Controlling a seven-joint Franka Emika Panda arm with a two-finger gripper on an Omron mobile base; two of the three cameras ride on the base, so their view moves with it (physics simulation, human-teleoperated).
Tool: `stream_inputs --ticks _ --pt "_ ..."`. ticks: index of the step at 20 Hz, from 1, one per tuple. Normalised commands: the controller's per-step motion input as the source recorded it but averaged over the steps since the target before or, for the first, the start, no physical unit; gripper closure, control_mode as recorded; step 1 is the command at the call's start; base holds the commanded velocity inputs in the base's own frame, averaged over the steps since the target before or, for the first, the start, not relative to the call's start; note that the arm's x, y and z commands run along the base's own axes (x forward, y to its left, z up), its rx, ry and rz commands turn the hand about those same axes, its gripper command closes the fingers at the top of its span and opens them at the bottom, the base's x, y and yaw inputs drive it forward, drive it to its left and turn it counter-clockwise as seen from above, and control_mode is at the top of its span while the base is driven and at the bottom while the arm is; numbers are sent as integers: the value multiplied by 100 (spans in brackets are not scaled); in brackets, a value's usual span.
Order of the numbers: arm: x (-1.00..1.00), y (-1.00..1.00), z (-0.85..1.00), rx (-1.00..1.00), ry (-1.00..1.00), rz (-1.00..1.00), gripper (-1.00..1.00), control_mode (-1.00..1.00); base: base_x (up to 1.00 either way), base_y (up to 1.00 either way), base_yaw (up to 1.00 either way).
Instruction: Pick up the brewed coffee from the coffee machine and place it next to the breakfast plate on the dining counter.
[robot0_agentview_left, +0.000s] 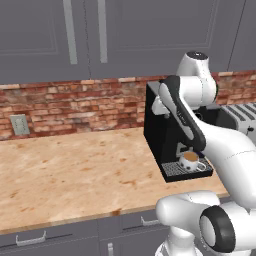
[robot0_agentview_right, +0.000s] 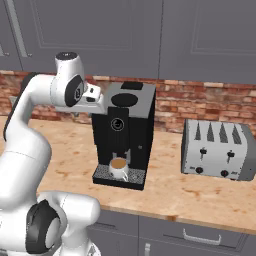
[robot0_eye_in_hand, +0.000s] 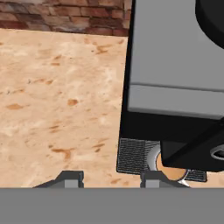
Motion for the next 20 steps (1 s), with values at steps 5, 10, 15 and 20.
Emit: stream_inputs --ticks 5,10,15,20 --pt "-14 -18 -45 0 -8 6 -100 -100 0 0 0" --pt "-38 -52 -61 0 -18 23 -100 -100 0 0 0" --pt "-31 -68 -44 0 -9 25 -100 -100 0 0 0" --pt "-9 -82 -54 0 0 22 -100 -100 0 0 0"
